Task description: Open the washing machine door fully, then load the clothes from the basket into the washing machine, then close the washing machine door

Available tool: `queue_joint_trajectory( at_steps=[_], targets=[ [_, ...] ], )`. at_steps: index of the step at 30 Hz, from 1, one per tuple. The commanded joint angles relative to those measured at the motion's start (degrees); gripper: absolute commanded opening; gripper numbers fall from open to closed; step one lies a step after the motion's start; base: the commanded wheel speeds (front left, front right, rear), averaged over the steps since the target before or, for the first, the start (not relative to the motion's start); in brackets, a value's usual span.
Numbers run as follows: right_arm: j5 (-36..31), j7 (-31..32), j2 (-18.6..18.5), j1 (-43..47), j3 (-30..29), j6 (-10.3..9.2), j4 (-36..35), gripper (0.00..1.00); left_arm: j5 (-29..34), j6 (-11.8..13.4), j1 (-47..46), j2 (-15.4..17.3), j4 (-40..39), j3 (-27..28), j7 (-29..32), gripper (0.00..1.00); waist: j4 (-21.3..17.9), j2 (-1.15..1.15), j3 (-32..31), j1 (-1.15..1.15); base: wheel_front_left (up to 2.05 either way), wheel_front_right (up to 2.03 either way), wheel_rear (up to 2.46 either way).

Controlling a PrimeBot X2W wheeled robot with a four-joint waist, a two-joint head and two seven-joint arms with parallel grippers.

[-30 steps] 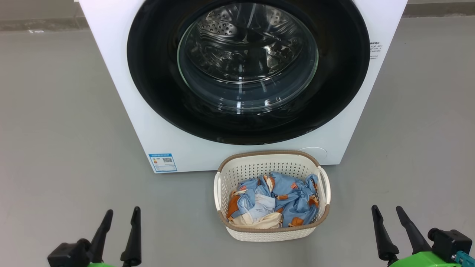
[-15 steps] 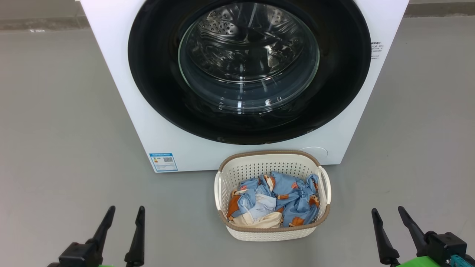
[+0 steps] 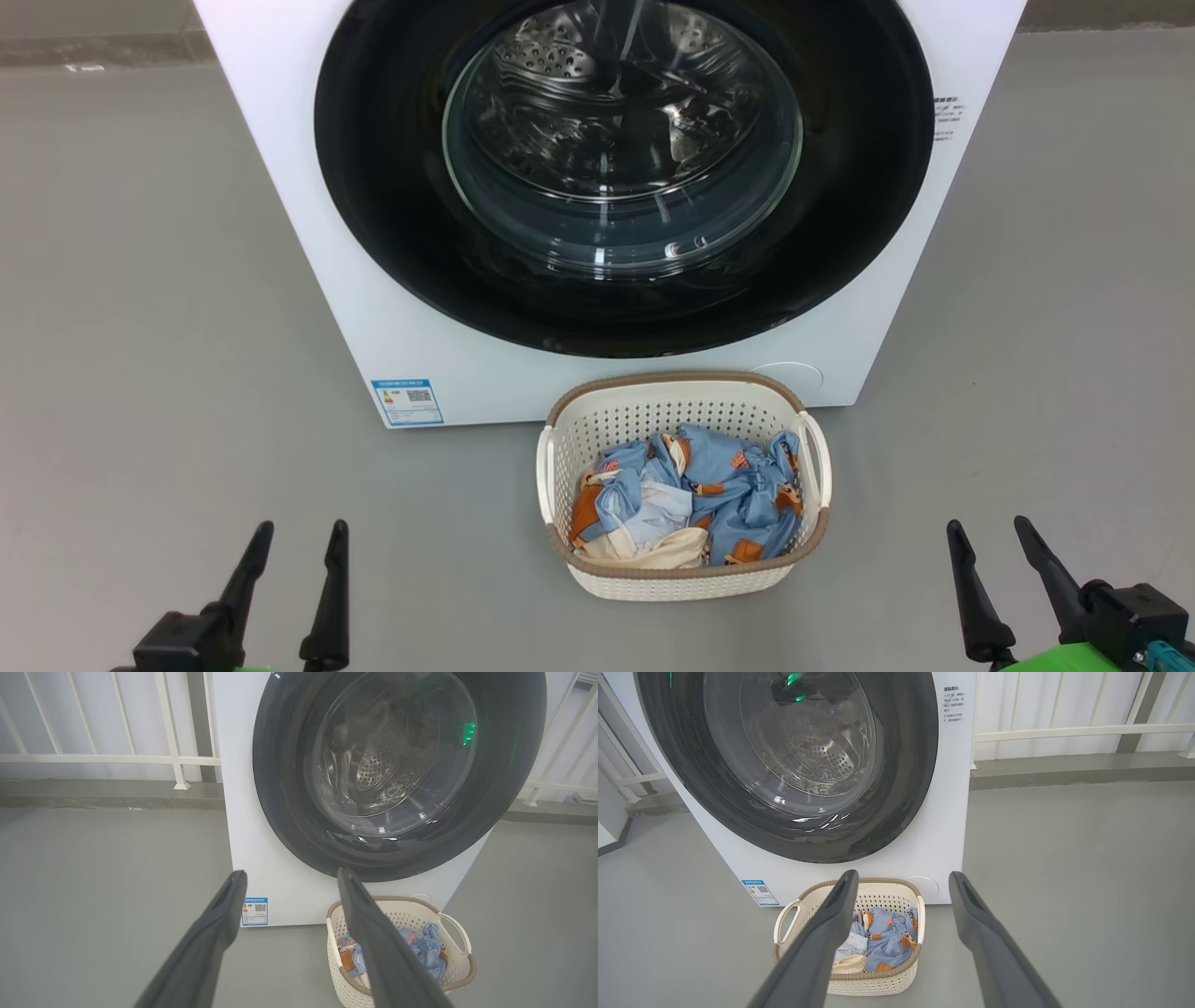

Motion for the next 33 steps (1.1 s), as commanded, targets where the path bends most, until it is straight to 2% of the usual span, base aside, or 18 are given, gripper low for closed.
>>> queue_joint_trajectory(
  at_steps=[1, 8, 15, 33],
  targets=[
    [-0.38, -0.73, -0.53, -0.41, 1.16, 0.09, -1.67, 1.0, 0.35, -0.1, -1.64, 0.67, -0.89, 2.08, -0.77, 1.0, -0.01, 0.0, 0.06, 0.0, 0.0, 0.0, 0.0],
    [-0.45, -0.73, -0.31, -0.21, 0.78, 0.09, -1.74, 1.0, 4.42, -0.1, -1.91, 1.21, 0.37, 2.38, -0.77, 1.0, 0.0, 0.0, -0.04, 0.0, 0.04, 0.04, -0.08],
    [-0.29, -0.73, -0.38, 0.0, 0.67, 0.09, -1.77, 1.0, 7.69, -0.1, -1.6, 0.25, 0.56, 2.86, -0.77, 1.0, 0.06, 0.0, -0.37, 0.0, 0.49, 0.49, -0.97],
    [-0.05, -0.73, -0.47, 0.2, 1.12, 0.09, -1.91, 1.0, 7.39, -0.1, -1.18, 0.11, 0.39, 2.98, -0.77, 1.0, 0.17, 0.0, -0.55, 0.0, 1.15, 1.15, -2.31]
  ],
)
